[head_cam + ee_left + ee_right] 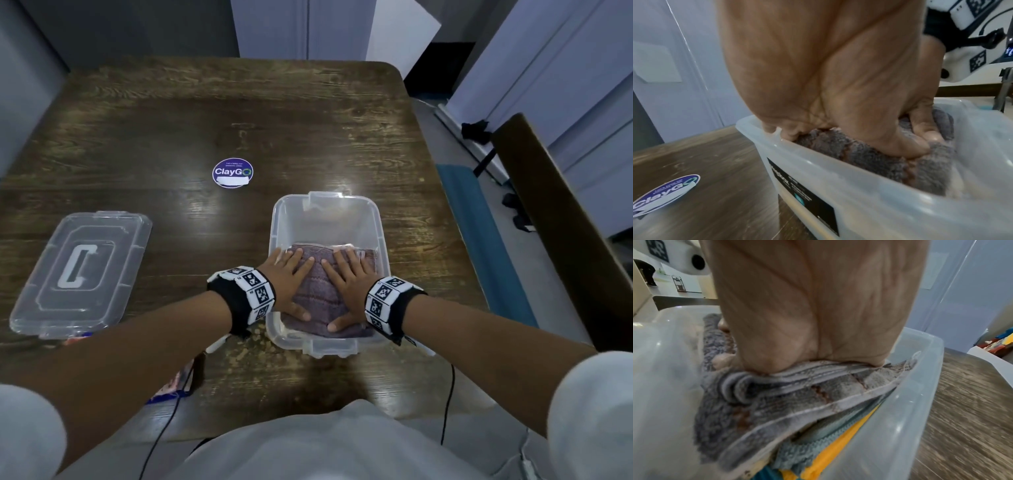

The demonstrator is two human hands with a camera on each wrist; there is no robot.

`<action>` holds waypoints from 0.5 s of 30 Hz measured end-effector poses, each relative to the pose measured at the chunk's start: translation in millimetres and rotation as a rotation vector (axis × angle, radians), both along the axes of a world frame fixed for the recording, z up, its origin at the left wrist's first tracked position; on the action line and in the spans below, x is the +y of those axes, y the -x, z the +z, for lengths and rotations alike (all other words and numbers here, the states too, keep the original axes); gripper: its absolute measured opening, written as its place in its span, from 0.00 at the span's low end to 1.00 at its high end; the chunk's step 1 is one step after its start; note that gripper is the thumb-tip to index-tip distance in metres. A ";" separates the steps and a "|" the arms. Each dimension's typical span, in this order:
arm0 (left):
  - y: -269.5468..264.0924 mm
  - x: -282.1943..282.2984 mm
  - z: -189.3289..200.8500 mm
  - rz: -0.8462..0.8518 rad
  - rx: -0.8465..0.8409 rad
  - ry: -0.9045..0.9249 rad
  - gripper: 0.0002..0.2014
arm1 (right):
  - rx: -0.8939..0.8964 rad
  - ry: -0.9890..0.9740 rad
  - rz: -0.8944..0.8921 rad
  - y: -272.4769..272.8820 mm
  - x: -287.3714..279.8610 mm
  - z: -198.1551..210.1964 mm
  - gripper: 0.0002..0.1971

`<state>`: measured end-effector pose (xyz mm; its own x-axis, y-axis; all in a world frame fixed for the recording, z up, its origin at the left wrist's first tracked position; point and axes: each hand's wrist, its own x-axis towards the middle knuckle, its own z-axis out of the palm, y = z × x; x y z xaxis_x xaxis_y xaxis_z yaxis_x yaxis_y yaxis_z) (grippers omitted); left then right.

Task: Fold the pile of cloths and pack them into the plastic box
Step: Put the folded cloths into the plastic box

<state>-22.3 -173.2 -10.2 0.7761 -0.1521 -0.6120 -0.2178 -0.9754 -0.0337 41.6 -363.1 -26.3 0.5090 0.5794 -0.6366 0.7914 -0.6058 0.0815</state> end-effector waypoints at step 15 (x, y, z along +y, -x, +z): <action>-8.9 -25.1 -33.2 -0.029 0.010 -0.257 0.73 | 0.073 0.081 -0.076 -3.5 20.0 -20.5 0.75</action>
<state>-13.5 -198.3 -43.4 0.7672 -0.0128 -0.6413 -0.2474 -0.9283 -0.2775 45.1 -343.1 -46.8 0.5004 0.4861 -0.7164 0.7490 -0.6581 0.0767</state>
